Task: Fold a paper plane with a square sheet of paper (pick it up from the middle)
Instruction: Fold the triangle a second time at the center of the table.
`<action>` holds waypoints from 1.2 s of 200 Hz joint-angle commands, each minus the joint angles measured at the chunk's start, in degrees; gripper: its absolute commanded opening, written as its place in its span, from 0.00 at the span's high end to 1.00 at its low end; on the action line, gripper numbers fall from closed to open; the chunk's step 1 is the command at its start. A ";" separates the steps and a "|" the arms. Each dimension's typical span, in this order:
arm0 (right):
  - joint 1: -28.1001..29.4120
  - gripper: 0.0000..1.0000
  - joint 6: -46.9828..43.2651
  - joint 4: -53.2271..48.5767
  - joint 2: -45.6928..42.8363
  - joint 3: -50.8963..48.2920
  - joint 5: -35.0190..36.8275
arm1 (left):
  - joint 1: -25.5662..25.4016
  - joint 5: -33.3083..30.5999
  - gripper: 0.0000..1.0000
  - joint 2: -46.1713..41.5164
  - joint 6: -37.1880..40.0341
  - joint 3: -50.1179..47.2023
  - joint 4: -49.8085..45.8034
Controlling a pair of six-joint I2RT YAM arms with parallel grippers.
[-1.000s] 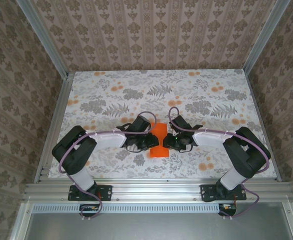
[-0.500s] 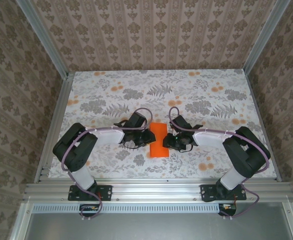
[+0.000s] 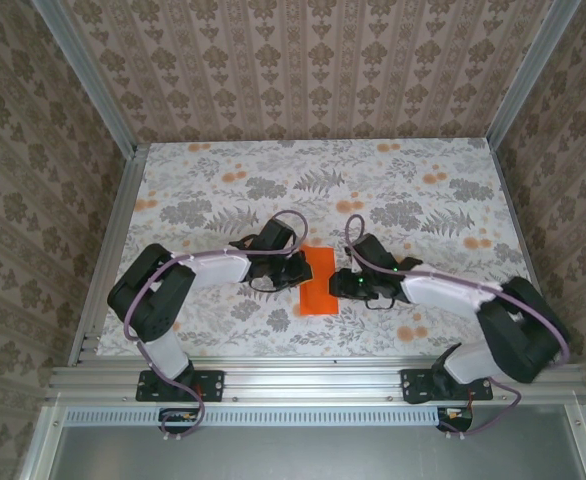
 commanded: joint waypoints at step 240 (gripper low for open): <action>26.48 0.82 -27.30 1.39 6.36 6.09 31.63 | 0.42 0.58 0.96 -0.67 1.82 4.95 -6.07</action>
